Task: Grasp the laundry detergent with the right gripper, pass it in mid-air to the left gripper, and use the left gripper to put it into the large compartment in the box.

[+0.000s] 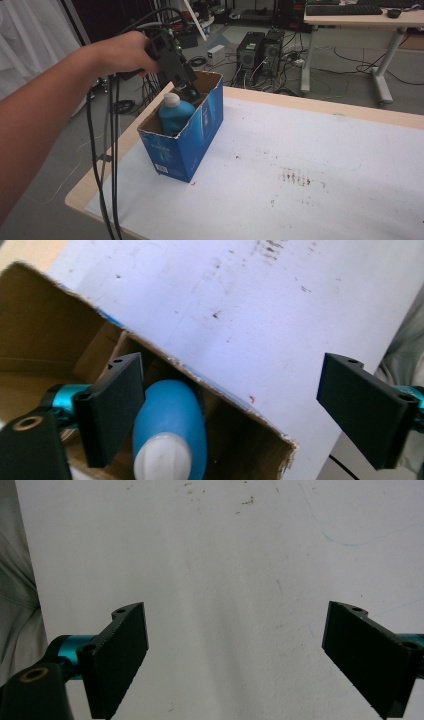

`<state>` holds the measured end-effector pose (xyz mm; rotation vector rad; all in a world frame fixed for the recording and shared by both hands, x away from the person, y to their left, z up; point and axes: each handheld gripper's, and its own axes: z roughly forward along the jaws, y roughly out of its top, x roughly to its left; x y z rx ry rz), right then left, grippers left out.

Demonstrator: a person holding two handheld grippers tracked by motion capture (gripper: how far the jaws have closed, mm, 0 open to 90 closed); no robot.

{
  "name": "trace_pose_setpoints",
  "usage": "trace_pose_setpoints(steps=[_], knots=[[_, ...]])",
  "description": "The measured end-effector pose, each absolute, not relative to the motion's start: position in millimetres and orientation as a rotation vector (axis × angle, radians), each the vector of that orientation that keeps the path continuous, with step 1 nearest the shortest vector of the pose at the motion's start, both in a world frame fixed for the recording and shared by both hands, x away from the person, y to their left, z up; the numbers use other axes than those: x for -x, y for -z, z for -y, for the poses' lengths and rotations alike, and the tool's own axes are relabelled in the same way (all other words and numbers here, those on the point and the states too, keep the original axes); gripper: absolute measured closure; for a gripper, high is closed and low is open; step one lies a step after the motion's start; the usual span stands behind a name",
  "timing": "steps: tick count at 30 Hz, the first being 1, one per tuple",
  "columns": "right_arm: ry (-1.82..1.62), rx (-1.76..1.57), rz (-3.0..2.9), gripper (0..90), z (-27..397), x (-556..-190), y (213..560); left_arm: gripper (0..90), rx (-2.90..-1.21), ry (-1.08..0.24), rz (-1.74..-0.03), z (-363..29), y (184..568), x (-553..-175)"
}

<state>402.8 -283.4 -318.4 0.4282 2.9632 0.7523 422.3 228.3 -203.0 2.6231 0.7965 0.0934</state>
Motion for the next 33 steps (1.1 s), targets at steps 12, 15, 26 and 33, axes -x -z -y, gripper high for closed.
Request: trace_pose_setpoints(steps=[12, 15, 26, 33], knots=[[-0.757, -0.428, -2.963, 10.7, 283, -404, 319, 5.3, -2.703, -0.136, -0.600, -215, 202, -422], [-0.759, -0.429, -2.964, 10.7, 283, -404, 320, 5.3, -2.702, -0.181, -0.513, -209, 199, -419], [-0.775, -0.421, -2.959, 10.7, 281, -403, 318, 1.7, -2.766, -0.289, -0.539, -165, 198, -420], [-0.781, -0.433, -2.960, 10.7, 280, -404, 317, 1.6, -2.764, -0.297, -0.547, -127, 195, -432]])
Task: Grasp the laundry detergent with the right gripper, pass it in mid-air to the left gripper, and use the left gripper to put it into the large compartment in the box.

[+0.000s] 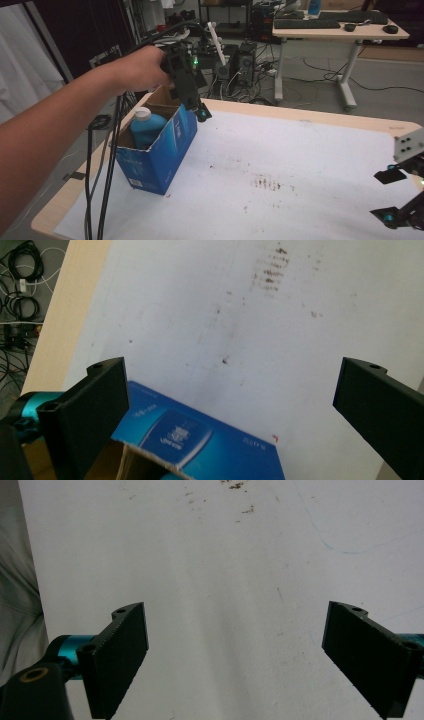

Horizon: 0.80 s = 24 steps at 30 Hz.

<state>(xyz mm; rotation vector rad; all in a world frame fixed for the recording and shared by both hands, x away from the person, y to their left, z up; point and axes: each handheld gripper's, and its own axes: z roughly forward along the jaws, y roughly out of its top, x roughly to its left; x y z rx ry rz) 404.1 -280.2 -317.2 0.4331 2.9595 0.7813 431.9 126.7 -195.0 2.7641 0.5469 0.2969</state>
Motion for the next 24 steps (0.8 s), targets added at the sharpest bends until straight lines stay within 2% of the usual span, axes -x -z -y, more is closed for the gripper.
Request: trace_pose_setpoints(steps=[11, 24], knots=[[-0.743, -0.422, -2.974, 10.7, 272, -406, 313, 1.6, -2.789, -0.225, -0.488, -78, 216, -456], [-0.691, -0.436, -2.994, 10.7, 268, -406, 312, 1.6, -2.789, -0.189, -0.511, -58, 235, -469]])
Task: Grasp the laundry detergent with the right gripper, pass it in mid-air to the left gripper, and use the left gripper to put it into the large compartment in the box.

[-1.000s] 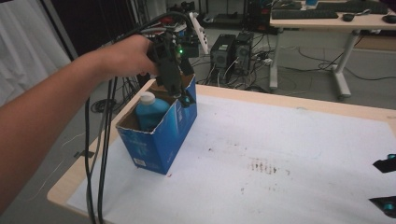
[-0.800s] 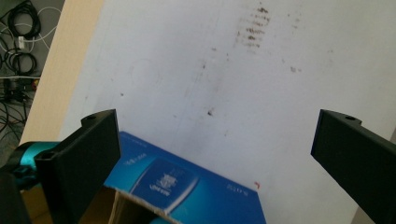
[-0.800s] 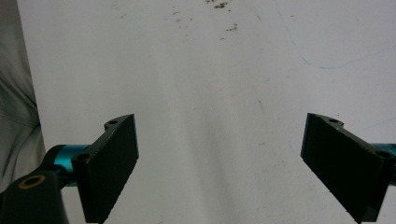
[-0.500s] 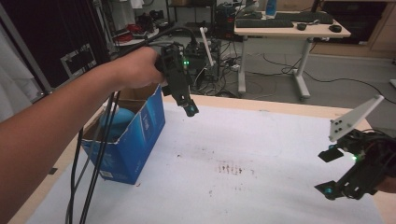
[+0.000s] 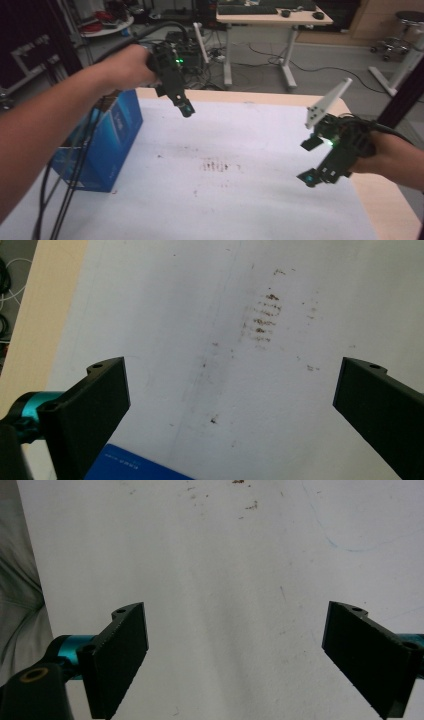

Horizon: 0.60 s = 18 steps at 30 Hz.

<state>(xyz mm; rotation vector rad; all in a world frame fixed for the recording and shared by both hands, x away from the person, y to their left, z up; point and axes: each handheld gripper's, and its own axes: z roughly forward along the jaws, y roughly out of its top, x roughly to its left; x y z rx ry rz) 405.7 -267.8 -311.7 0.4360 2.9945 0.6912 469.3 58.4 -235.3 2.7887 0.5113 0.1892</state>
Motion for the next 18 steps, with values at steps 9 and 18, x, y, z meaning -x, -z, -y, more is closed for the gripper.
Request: trace_pose_setpoints(steps=[9, 18], knots=[[-0.641, -0.402, -3.008, 10.7, 262, -403, 307, 1.6, -2.819, -0.159, -0.484, -49, 252, -469], [-0.621, -0.388, -3.015, 10.7, 258, -402, 309, 1.6, -2.818, -0.143, -0.490, -49, 259, -467]])
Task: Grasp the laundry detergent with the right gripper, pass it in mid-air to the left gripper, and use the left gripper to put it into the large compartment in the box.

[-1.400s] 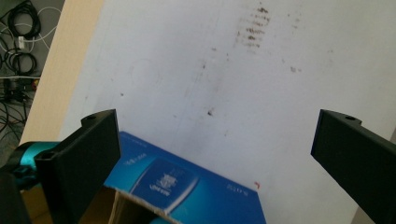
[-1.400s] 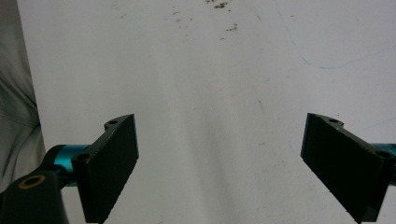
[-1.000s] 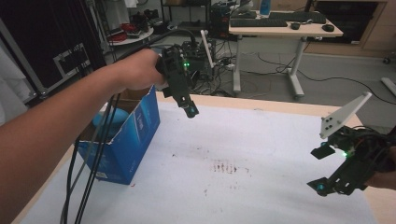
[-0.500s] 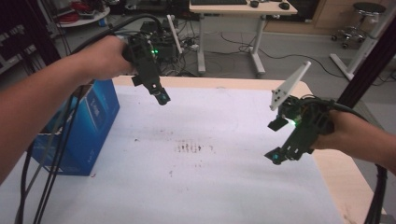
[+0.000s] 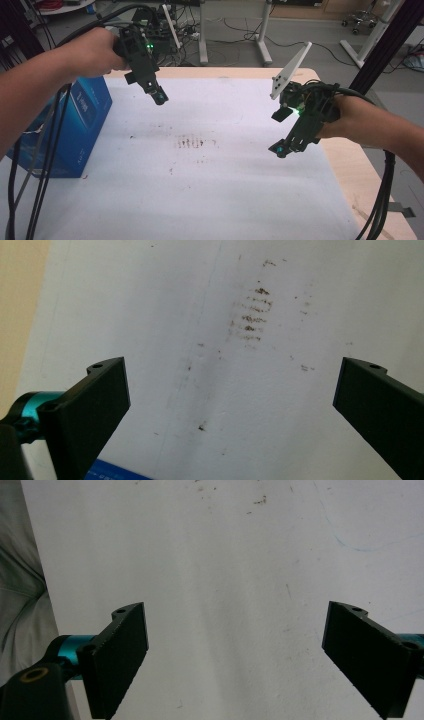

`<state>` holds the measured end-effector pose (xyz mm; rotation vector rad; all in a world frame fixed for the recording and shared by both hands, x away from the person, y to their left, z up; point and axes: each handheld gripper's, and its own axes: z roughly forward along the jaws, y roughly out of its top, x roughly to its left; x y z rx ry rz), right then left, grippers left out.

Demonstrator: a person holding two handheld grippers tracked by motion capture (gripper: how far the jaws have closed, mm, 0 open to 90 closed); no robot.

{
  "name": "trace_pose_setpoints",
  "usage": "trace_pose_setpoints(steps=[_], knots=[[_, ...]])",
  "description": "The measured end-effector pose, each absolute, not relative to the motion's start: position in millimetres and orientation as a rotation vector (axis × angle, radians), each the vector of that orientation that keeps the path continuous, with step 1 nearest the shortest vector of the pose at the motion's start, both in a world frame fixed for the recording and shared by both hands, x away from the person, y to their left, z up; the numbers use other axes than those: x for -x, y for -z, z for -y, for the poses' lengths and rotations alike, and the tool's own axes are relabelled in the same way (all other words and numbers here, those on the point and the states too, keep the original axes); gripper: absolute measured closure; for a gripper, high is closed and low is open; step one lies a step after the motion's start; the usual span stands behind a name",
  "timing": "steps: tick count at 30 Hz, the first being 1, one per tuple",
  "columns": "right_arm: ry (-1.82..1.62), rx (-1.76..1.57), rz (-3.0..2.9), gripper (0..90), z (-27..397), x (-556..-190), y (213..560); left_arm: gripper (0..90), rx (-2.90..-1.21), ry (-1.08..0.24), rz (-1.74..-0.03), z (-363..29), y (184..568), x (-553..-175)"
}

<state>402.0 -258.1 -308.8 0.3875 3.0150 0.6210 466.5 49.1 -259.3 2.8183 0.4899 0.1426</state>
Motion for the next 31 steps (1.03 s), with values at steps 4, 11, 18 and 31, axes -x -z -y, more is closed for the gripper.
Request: trace_pose_setpoints(steps=[4, 11, 18, 31], knots=[[-0.616, -0.388, -3.013, 10.7, 258, -402, 309, 1.6, -2.831, -0.138, -0.486, -49, 264, -466], [-0.604, -0.383, -3.020, 10.7, 255, -402, 311, 1.6, -2.829, -0.126, -0.488, -51, 266, -465], [-0.610, -0.373, -3.022, 10.6, 254, -403, 312, 1.6, -2.830, -0.119, -0.494, -52, 268, -466], [-0.634, -0.379, -3.013, 10.7, 255, -402, 310, 1.6, -2.848, -0.142, -0.488, -52, 271, -466]])
